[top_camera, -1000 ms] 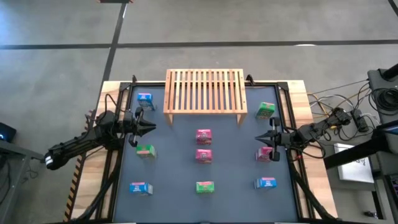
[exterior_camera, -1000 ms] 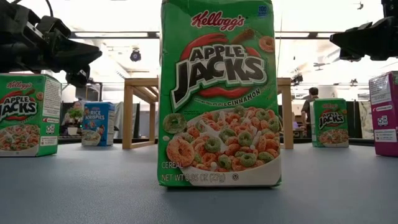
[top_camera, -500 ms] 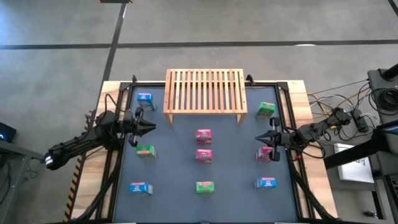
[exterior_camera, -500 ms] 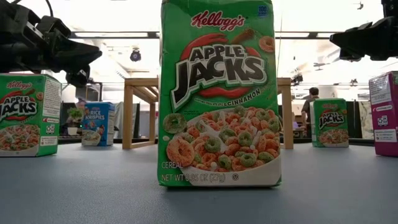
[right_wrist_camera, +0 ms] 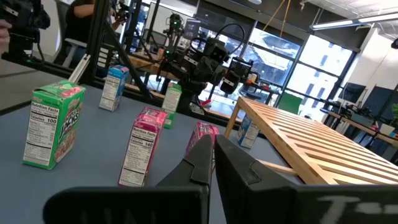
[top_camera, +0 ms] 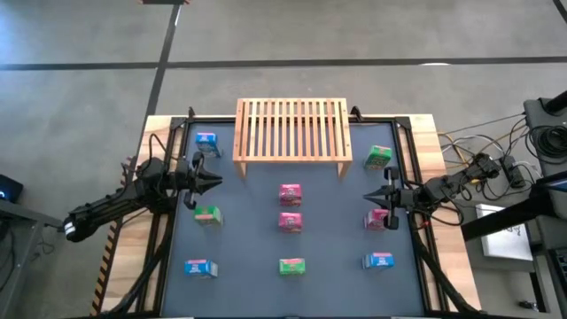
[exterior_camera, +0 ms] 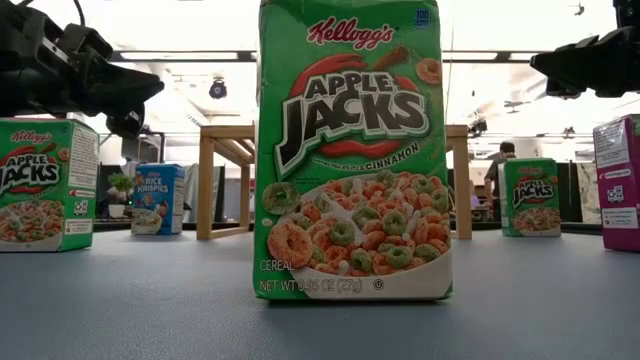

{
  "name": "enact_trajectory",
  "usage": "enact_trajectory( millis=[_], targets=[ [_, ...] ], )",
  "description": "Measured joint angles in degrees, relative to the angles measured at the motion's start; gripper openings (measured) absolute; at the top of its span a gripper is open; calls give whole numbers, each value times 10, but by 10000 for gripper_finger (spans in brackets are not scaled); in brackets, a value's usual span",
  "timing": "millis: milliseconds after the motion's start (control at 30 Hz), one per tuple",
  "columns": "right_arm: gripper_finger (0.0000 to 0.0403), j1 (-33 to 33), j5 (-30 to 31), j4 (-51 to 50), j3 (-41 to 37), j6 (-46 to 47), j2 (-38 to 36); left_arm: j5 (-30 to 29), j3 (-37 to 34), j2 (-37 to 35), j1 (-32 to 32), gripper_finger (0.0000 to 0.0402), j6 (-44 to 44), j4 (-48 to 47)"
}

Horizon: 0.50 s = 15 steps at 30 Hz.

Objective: Stack cereal on shelf
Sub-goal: Put the top blue cereal box on the shelf

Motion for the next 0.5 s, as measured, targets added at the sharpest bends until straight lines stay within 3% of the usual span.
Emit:
enact_trajectory(
  millis=[500],
  targets=[
    [9, 0, 0, 0, 0, 0, 0, -10, 0, 0, 0, 39, -24, 46]
  ],
)
